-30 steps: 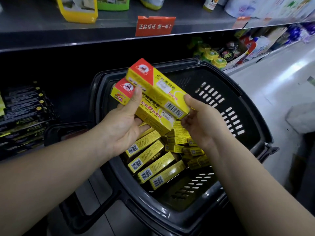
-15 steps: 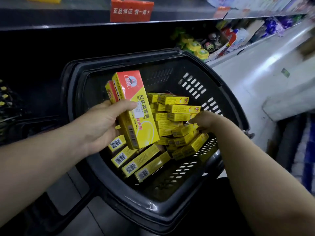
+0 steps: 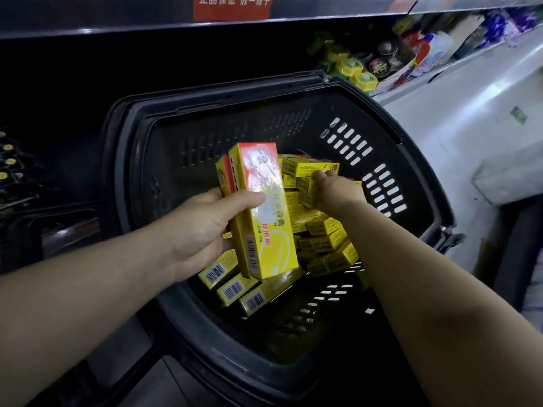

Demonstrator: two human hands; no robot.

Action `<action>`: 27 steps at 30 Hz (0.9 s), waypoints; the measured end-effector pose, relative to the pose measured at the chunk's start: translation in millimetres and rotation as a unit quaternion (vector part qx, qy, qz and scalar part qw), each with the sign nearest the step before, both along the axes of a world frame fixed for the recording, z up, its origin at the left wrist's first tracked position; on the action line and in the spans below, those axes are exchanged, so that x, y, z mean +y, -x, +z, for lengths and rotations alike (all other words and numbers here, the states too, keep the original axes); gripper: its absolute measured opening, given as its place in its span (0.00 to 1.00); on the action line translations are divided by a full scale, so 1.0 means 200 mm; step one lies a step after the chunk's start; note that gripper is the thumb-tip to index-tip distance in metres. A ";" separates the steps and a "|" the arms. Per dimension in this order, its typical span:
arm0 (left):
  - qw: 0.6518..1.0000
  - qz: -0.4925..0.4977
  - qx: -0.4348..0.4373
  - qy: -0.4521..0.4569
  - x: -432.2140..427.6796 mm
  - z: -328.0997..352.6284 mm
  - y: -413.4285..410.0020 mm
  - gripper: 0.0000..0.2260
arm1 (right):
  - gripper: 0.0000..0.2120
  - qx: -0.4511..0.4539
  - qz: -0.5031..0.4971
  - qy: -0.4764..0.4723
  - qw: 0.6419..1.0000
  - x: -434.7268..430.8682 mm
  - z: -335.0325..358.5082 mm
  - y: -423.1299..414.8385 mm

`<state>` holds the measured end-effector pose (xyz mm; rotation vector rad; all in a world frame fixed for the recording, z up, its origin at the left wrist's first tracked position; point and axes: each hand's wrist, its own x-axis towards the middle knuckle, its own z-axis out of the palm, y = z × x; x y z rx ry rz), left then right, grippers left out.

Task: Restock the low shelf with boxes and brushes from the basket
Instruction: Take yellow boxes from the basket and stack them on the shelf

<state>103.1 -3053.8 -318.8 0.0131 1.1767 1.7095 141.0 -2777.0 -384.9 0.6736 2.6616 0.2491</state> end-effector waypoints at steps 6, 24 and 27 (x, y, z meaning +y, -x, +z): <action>0.999 -0.028 -0.017 0.006 0.09 -0.01 -0.03 0.18 | 0.25 0.027 0.095 -0.054 0.994 0.01 0.08 -0.10; 0.998 0.060 0.007 -0.001 -0.02 0.19 0.07 0.25 | 0.35 0.370 0.213 0.445 0.787 -0.59 0.67 -0.27; 0.998 0.034 0.044 -0.028 -0.13 0.24 0.10 0.31 | 0.35 0.350 0.225 0.474 0.776 -0.69 0.69 -0.25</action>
